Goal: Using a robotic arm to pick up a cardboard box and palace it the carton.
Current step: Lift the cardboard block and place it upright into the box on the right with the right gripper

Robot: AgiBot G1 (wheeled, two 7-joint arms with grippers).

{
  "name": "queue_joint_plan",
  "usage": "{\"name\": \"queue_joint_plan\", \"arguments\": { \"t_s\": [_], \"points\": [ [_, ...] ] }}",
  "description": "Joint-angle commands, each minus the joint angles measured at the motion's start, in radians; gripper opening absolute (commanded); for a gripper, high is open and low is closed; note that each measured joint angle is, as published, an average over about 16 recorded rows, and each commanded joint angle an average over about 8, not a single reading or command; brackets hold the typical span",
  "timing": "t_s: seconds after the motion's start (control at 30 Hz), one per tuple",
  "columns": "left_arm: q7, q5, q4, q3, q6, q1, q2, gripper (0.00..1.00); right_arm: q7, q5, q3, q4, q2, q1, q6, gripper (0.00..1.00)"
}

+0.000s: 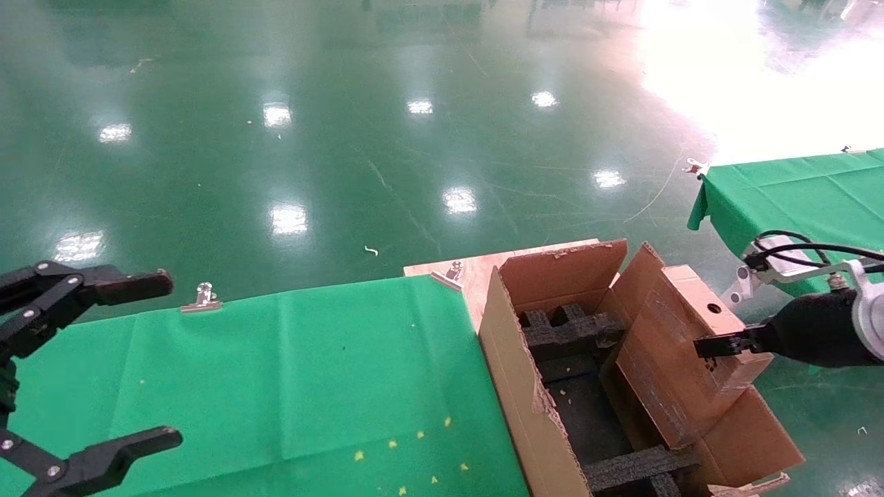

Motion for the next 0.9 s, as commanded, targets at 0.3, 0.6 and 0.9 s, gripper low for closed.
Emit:
{"name": "queue_joint_plan", "arguments": {
  "t_s": [0.3, 0.6, 0.9],
  "points": [
    [0.0, 0.0, 0.0, 0.001, 0.0, 0.0, 0.0, 1.0, 0.098, -0.064, -0.027, 0.0, -0.039, -0.046, 0.057, 0.0],
    [0.001, -0.001, 0.0, 0.001, 0.0, 0.0, 0.0, 1.0, 0.18, -0.122, -0.059, -0.003, -0.08, -0.12, 0.145, 0.0],
    [0.001, -0.001, 0.0, 0.002, -0.001, 0.0, -0.001, 1.0, 0.305, -0.225, -0.085, -0.008, -0.112, -0.199, 0.26, 0.0]
  ]
}}
